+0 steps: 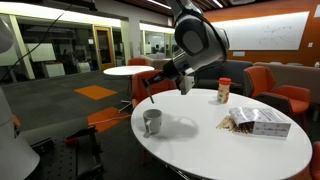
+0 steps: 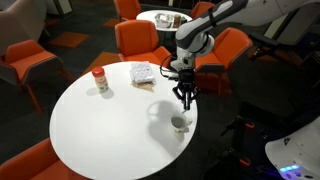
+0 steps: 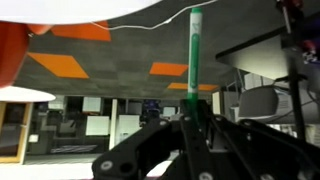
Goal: Put the marker in the mug
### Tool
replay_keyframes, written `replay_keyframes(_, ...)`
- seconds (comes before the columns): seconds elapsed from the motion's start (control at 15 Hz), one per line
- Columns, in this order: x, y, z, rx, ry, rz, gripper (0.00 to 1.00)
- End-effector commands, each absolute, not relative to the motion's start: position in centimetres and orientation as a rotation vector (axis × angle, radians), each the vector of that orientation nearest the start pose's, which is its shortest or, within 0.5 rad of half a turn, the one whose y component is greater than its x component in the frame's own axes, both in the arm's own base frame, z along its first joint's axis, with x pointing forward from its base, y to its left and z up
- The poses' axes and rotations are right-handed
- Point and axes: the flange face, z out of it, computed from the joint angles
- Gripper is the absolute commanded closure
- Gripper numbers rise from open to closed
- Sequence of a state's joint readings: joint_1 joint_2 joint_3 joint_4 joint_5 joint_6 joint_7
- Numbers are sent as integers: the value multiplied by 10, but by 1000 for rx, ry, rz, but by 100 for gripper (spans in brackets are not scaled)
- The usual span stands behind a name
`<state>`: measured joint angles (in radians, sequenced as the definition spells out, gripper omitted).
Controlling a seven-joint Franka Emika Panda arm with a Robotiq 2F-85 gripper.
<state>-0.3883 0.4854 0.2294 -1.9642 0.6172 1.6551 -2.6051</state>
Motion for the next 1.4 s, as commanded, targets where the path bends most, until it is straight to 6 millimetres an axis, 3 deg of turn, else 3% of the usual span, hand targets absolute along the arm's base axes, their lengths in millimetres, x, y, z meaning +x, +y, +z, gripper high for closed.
replay_keyframes(0.0,543,-26,200,-919,-1818,-561,100)
replay_keyframes(0.67,580,-22,132,-965,-1794,-429,100)
replay_keyframes(1.33,592,-26,106,-994,-1779,-347,100)
